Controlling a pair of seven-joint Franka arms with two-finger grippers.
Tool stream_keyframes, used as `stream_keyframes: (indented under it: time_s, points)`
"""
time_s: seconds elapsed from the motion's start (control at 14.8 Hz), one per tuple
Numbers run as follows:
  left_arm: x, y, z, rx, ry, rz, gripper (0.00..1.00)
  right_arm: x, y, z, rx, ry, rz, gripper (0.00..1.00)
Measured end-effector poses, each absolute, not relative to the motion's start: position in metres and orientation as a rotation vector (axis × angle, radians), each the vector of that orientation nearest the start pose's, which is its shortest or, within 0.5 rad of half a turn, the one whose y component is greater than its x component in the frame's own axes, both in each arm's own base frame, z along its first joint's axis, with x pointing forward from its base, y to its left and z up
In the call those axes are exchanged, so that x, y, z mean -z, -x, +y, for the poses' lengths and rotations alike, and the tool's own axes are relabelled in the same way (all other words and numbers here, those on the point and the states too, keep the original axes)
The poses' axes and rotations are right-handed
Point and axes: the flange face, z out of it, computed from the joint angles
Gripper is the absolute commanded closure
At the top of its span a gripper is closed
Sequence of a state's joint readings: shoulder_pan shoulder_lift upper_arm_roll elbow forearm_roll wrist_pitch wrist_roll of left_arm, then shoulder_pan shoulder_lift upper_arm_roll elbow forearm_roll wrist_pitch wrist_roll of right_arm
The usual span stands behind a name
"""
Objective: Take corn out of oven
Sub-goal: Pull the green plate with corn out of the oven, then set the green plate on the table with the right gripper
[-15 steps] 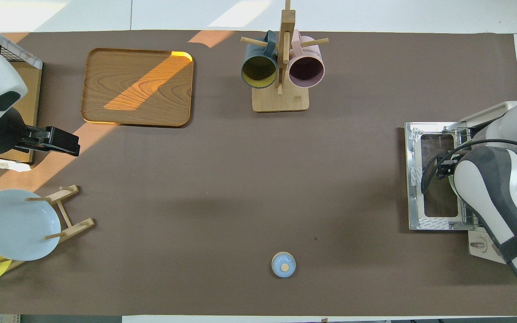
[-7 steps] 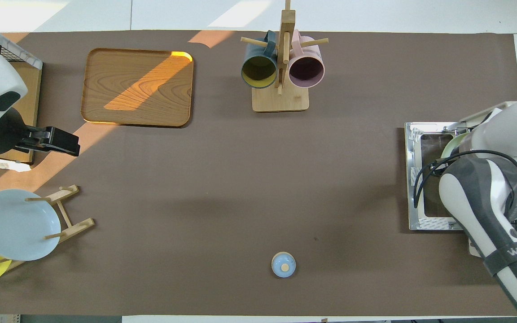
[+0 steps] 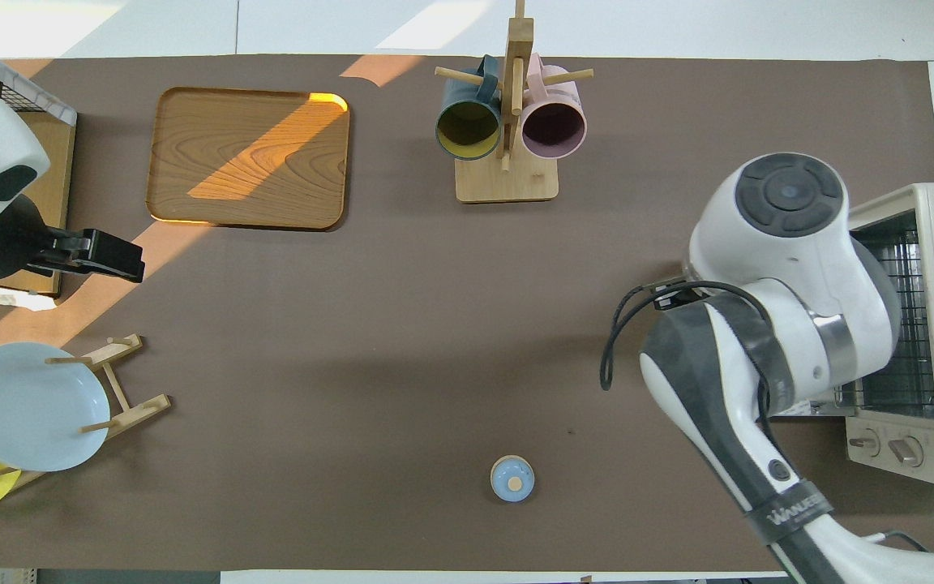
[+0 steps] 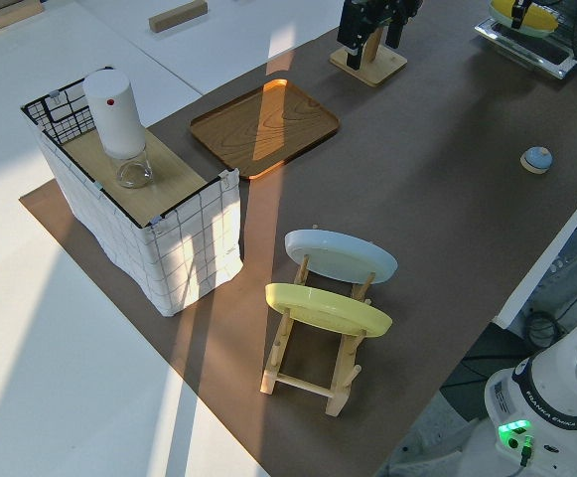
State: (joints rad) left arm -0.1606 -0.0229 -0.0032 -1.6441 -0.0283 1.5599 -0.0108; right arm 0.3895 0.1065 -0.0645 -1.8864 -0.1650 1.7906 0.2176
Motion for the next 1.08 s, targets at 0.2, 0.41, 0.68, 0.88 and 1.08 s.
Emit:
stream_keyframes:
  time_s: [0.2,0.41,0.68,0.88,1.08]
  points:
    - [-0.602,-0.536,-0.092,-0.100,3.154,0.241,0.00,-0.446,-0.544,0.260,-0.280,3.403,-0.146,1.00]
    - [-0.602,-0.536,-0.092,-0.101,3.154,0.241,0.00,-0.403,-0.538,0.360,-0.261,3.434,-0.002,1.00]
    - [-0.601,-0.536,-0.092,-0.104,3.153,0.240,0.00,-0.365,-0.543,0.400,-0.208,3.309,0.121,1.00]
    - [-0.601,-0.536,-0.091,-0.104,3.153,0.240,0.00,-0.351,-0.546,0.400,-0.191,3.219,0.242,1.00]
    - [-0.601,-0.537,-0.088,-0.104,3.154,0.230,0.00,-0.342,-0.544,0.404,-0.184,3.148,0.345,0.69]
